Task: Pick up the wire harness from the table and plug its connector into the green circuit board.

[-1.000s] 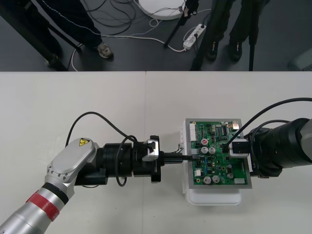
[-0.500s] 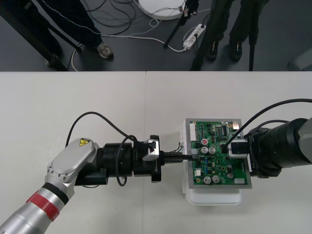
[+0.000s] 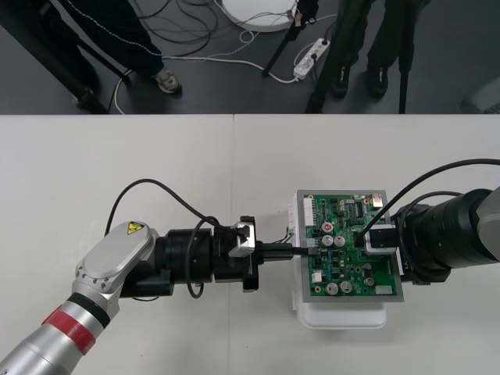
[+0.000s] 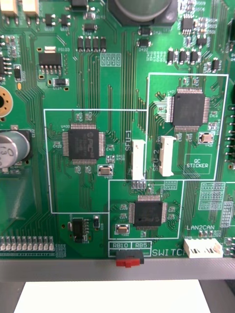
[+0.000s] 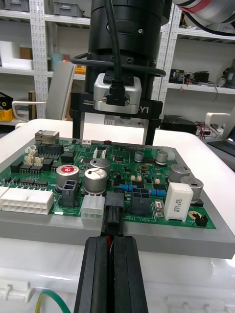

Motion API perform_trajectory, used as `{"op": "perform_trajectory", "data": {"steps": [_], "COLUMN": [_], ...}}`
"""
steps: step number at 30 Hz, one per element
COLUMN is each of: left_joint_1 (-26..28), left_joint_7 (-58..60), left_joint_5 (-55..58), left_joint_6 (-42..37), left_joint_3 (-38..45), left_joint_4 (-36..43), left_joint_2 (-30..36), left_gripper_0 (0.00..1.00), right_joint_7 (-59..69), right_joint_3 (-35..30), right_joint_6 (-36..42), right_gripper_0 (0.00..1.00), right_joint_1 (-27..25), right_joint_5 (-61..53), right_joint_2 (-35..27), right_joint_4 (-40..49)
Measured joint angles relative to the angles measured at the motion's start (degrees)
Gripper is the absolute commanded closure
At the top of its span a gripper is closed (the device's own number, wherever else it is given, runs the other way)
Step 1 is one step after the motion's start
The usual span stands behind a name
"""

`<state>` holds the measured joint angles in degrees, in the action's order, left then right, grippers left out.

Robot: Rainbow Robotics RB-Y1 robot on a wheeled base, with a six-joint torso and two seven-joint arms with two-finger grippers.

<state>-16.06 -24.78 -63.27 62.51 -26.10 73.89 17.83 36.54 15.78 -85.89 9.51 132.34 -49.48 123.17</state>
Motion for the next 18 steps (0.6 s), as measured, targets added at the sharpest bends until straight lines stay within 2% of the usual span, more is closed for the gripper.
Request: {"op": "perform_trajectory", "data": {"steps": [18], "left_joint_1": [-0.02], "left_joint_7": [0.0], "left_joint_5": [0.82], "left_joint_6": [-0.94], "left_joint_3": [-1.1], "left_joint_4": [-0.01], "left_joint_2": [-0.28], "left_gripper_0": [1.0], "right_joint_7": [0.0], "right_joint_3": [0.17], "right_joint_6": [0.0], "right_gripper_0": [0.0], "right_joint_1": [0.18], "right_joint_5": [-0.01], "right_joint_2": [0.01], "right_joint_4": [-0.01]}}
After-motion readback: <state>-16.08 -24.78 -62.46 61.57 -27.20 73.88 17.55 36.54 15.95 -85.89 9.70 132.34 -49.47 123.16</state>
